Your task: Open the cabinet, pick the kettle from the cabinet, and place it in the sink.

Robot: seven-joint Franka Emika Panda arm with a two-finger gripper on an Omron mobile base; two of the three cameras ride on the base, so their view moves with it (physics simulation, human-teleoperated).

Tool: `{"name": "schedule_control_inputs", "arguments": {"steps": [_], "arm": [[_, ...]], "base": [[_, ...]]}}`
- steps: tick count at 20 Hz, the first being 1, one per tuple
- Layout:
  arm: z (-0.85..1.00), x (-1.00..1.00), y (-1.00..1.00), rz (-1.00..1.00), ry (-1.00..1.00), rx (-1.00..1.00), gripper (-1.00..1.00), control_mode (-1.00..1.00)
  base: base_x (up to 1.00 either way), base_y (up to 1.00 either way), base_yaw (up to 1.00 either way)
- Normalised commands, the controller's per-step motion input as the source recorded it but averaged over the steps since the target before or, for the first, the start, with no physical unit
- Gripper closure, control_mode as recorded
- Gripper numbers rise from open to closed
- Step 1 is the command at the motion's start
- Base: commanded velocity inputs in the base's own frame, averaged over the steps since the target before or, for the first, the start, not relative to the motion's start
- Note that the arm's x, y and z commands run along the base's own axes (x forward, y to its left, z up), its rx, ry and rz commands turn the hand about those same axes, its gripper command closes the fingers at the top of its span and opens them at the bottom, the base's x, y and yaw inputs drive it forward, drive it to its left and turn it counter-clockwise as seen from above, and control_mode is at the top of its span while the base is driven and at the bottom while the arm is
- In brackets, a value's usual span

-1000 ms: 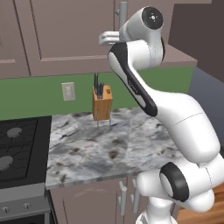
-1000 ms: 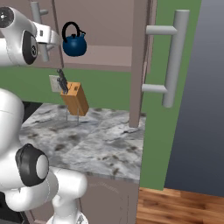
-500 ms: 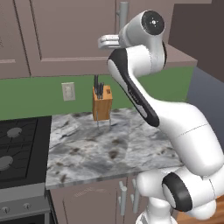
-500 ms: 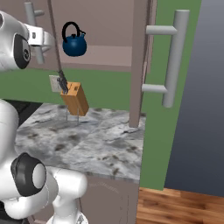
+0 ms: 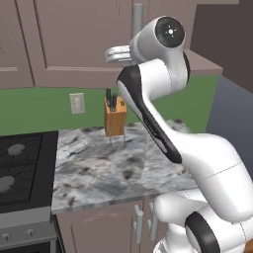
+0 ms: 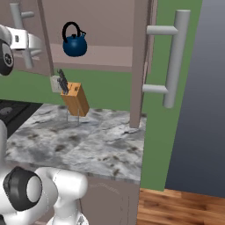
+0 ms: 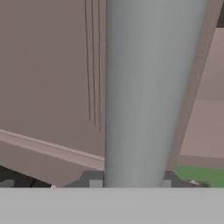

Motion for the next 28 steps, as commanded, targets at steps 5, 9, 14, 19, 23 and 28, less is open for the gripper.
{"name": "schedule_control_inputs", "arguments": {"steps": [5,9,14,19,23,28], "arm": [[0.04,-0.5,0.51,0.0,0.0,-0.08,1.0,-1.0],[0.06,-0.49,0.51,0.0,0.0,-0.06,1.0,-1.0],[0.05,-0.46,0.51,0.0,0.0,-0.05,1.0,-1.0],[0.04,-0.43,0.55,-0.02,0.0,-0.01,1.0,-1.0],[0.02,-0.38,0.57,-0.03,0.0,0.0,-1.0,-1.0],[-0.03,-0.19,0.21,-0.06,0.05,0.0,-1.0,-1.0]], "base": [[0.0,0.0,0.0],[0.0,0.0,0.0],[0.0,0.0,0.0],[0.0,0.0,0.0],[0.0,0.0,0.0],[0.0,0.0,0.0]]}}
